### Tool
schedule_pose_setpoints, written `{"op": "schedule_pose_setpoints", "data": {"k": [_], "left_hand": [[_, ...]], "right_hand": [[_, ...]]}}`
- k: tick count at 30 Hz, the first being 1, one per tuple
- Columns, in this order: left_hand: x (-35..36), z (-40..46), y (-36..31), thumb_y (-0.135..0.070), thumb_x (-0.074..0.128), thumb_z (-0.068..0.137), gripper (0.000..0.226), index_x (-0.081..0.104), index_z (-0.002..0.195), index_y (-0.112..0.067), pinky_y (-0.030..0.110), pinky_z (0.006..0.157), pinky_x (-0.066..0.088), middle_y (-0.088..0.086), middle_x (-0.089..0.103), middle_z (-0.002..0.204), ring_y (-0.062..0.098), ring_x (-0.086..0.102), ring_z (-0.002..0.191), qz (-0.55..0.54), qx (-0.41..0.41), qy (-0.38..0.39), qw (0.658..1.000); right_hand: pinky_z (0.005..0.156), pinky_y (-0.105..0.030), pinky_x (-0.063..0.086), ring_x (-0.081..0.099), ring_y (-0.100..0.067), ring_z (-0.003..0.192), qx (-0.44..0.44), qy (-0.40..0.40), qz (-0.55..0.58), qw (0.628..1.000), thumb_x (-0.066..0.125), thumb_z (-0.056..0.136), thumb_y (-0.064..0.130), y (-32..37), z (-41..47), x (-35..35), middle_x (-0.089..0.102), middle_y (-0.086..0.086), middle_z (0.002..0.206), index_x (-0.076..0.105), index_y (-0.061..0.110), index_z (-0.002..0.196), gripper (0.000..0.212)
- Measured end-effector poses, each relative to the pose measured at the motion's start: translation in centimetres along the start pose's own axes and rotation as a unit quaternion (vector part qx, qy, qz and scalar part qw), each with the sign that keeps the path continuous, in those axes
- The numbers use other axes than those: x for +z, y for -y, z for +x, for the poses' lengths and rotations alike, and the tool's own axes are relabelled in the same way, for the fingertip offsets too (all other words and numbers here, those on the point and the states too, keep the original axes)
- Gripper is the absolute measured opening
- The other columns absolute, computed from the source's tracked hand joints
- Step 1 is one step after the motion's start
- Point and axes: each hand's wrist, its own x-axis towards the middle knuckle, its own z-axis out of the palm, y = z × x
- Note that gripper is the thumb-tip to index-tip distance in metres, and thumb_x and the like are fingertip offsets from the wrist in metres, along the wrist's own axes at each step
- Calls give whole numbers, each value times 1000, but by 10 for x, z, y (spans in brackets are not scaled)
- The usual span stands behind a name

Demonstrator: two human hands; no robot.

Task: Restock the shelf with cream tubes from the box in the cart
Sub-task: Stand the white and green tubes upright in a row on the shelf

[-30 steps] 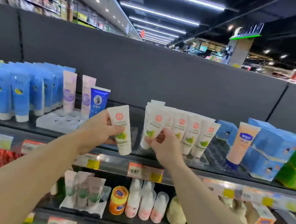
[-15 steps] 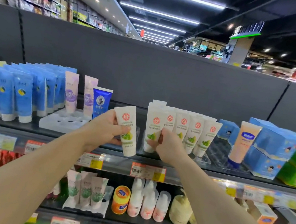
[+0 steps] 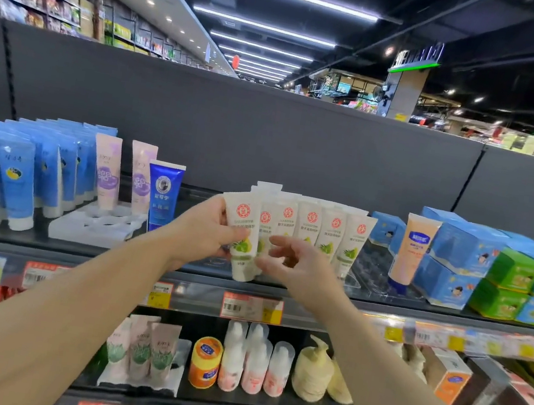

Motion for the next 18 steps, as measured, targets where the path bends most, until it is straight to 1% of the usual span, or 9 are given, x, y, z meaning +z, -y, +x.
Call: {"op": "schedule_pose_setpoints", "data": {"k": [1,2,4,5,7,9,11,15,18], "left_hand": [[7,2,-3,-9,62,92,35,50,120,-27,42,84,59,-6,67,115,15,67,104,7,7,4,1000],[15,3,-6,-10,62,92,36,50,121,-27,40,85,59,-7,66,116,15,66,104,14,14,9,1000],[26,8,-8,-12,63,91,35,51,121,-26,37,85,59,-6,65,118,14,65,105,19,27,13,999],[28,9,-7,-15,65,90,33,52,120,-24,34,82,59,-5,65,116,13,65,103,18,30,6,999],[25,11,-1,-22,67,89,27,55,112,-24,27,75,58,-5,65,109,11,65,97,36,41,-40,998],[17,12,12,-29,68,87,24,57,108,-27,20,73,51,-11,63,102,5,61,93,128,58,-93,986],[12,10,27,-34,68,86,23,60,107,-29,21,77,49,-14,62,100,2,58,92,225,73,-87,968],[12,7,47,-39,66,87,31,63,117,-30,32,93,49,-14,62,111,2,55,102,370,90,-16,924],[14,9,55,-47,61,88,34,63,121,-37,41,110,34,-16,63,120,6,53,114,463,120,-8,878]], "right_hand": [[76,-20,48,59,0,90,-3,22,-12,1000,68,85,46,2,-1,0,62,20,97,56,36,117,35],[74,-19,48,59,0,88,-7,23,-15,1000,68,85,43,4,-1,0,63,19,93,59,35,111,29],[69,-17,48,61,-1,83,-4,8,-13,1000,69,86,39,3,3,-5,65,16,87,61,34,96,14],[71,-19,50,62,-2,83,6,-1,-6,1000,69,86,38,0,5,-9,67,15,87,60,35,92,11],[75,-26,53,64,-6,86,36,-28,14,999,70,85,39,-10,9,-18,69,13,90,63,33,92,12],[71,-22,50,63,-6,87,52,-55,20,997,69,86,38,-19,13,-25,69,15,93,64,29,98,16],[68,-18,46,61,-3,88,59,-65,19,996,69,88,35,-25,17,-24,66,17,95,62,28,102,17],[79,-26,50,60,-7,94,65,-63,1,996,67,89,34,-32,29,-8,66,15,101,63,26,107,20],[73,-21,44,59,-8,98,63,-57,-19,996,65,90,34,-36,33,-3,65,14,105,62,25,112,24]]}}
